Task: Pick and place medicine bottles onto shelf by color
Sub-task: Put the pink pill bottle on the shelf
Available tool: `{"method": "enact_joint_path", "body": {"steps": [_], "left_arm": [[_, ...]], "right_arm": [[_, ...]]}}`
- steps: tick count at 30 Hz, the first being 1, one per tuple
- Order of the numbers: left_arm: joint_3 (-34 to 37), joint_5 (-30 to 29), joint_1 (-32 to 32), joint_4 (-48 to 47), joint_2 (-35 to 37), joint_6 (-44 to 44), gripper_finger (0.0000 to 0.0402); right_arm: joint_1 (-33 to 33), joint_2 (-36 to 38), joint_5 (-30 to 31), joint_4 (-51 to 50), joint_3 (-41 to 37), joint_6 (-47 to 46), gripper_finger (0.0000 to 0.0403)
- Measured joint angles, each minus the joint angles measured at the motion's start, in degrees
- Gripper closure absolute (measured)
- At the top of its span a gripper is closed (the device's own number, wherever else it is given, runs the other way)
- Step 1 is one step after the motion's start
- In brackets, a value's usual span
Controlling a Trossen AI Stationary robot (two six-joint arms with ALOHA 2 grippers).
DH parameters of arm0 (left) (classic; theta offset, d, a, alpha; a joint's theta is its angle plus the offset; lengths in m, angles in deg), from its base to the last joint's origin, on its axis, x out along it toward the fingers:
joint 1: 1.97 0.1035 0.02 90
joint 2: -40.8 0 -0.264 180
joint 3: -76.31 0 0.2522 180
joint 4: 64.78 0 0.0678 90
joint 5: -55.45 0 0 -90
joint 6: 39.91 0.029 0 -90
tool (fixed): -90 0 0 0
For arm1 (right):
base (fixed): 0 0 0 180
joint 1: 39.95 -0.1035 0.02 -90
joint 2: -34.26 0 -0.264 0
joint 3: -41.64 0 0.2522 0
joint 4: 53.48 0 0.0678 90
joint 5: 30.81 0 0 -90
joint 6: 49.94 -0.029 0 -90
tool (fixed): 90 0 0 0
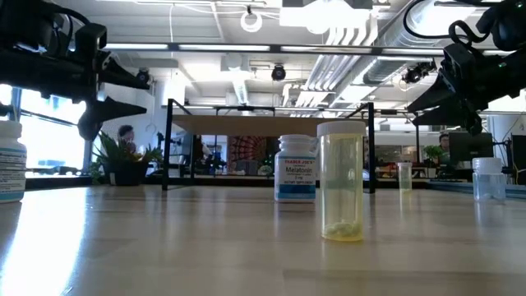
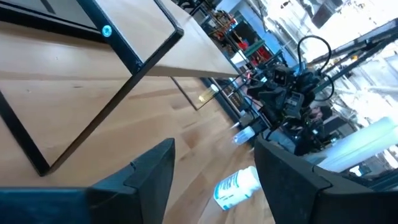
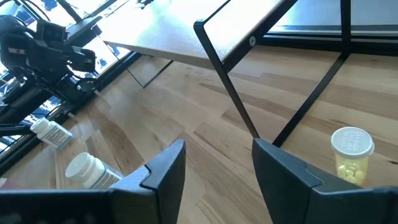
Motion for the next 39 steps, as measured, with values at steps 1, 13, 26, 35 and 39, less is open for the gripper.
{"method": "enact_joint_path", "body": {"steps": [1,13,26,35,39], "left_arm": [[0.0,0.0,0.0,0.0,0.0,0.0,0.0185],[-7.7,18.4,-0.1,0.6,-0.5,10.8,0.0185],[-18.7,26.9,-7.3,-0.6,-11.1,26.5,0.0186],[-31.4,26.2,-13.8,-15.2,-23.0,34.1,0.0186],[-36.2,22.5,-19.0,-24.6,-27.6,32.0,0.0186]], "right_arm": [[0.0,0.0,0.0,0.0,0.0,0.0,0.0227],[0.0,0.0,0.0,0.0,0.0,0.0,0.0227],[0.0,0.0,0.0,0.0,0.0,0.0,0.0227],[0.0,0.0,0.0,0.0,0.0,0.0,0.0227],[0.0,0.0,0.0,0.0,0.0,0.0,0.0227]]}}
